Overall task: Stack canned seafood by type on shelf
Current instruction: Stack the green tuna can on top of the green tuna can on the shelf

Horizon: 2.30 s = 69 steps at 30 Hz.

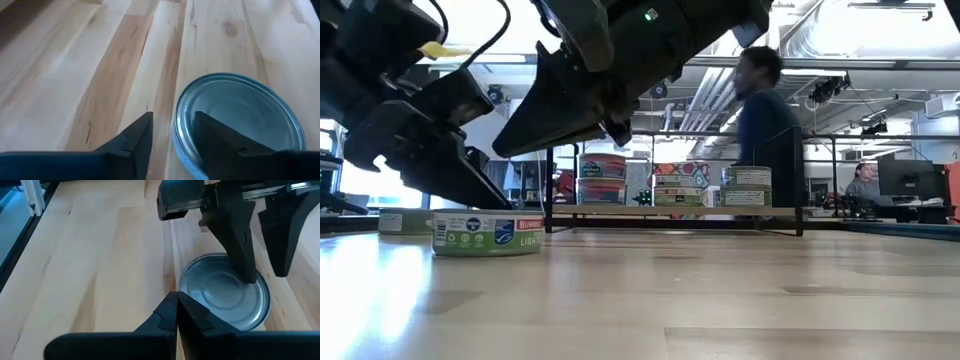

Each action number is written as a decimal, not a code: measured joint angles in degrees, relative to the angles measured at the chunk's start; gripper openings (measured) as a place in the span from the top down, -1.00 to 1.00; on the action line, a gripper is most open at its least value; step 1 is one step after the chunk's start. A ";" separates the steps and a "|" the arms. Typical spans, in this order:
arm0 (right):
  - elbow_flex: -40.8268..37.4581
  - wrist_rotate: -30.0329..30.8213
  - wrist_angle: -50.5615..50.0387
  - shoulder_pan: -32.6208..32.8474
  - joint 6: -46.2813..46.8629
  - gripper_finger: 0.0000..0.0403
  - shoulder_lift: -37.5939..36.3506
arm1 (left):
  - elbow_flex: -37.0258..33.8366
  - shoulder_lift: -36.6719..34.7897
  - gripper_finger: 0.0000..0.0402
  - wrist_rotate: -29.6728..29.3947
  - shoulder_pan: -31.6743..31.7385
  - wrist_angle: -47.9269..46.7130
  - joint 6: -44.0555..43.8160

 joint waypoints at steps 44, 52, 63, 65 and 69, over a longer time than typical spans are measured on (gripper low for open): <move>0.11 14.17 -5.22 -0.20 -36.52 -0.23 4.33 | -0.77 13.54 0.81 5.50 7.30 15.92 13.16; 0.11 14.47 -5.26 -0.09 -35.41 -0.37 4.33 | -3.18 13.68 0.81 8.97 9.05 20.86 13.59; 0.11 14.47 -5.54 -0.20 -36.46 -0.48 4.30 | -4.15 13.68 0.81 9.14 9.63 22.12 12.96; 0.11 14.49 -5.54 -0.20 -36.11 -0.48 4.30 | -4.16 13.68 0.81 9.06 9.63 22.22 12.96; 0.11 14.49 -5.57 -0.20 -34.77 -0.48 4.30 | -4.66 13.70 0.81 9.10 9.61 24.72 13.04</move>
